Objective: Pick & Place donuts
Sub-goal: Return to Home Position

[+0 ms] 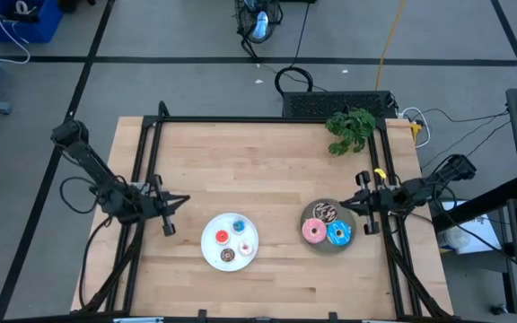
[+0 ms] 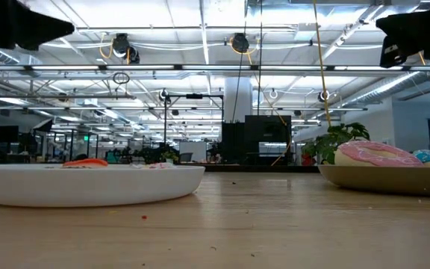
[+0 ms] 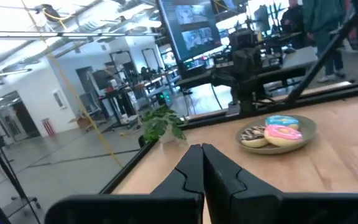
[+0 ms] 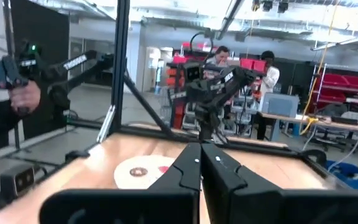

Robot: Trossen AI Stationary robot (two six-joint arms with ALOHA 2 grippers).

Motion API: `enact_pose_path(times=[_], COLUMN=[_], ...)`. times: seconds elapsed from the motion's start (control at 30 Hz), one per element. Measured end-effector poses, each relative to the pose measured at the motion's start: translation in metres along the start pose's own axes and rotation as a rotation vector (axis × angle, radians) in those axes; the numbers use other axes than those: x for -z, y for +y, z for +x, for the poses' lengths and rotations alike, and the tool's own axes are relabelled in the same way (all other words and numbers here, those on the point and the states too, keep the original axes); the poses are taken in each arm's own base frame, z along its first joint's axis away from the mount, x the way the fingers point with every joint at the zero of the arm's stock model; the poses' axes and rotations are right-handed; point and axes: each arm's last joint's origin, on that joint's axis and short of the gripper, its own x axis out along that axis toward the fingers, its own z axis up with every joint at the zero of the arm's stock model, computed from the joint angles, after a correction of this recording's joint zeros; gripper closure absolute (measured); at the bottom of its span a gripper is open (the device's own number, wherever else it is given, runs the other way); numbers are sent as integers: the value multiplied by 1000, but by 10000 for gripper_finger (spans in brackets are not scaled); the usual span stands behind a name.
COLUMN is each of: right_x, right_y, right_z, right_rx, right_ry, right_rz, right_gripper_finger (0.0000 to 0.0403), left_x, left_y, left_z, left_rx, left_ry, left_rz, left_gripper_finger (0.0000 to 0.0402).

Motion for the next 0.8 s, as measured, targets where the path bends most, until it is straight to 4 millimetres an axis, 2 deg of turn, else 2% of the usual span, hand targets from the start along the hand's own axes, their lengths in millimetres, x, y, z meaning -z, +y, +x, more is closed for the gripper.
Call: enact_pose_path(times=[0.1,0.23,0.4,0.63,0.8], right_x=[1,12,12,8,8], right_y=[-2,-3,-7,-15,-21], right_z=[-1,-1,0,2,3], right_rx=[16,30,52,82,75], right_ry=[0,107,102,60,49], right_rz=[-8,29,20,5,24], right_gripper_finger=[403,403,403,403,403], left_x=[10,9,7,12,18], left_y=[8,15,18,33,38], left_z=[-3,-4,-5,3,10], left_rx=[-8,-11,99,18,185], left_ry=[-17,-30,-115,-79,-39], left_rz=[-21,-48,30,13,-13], left_gripper_finger=[398,399,400,400,401])
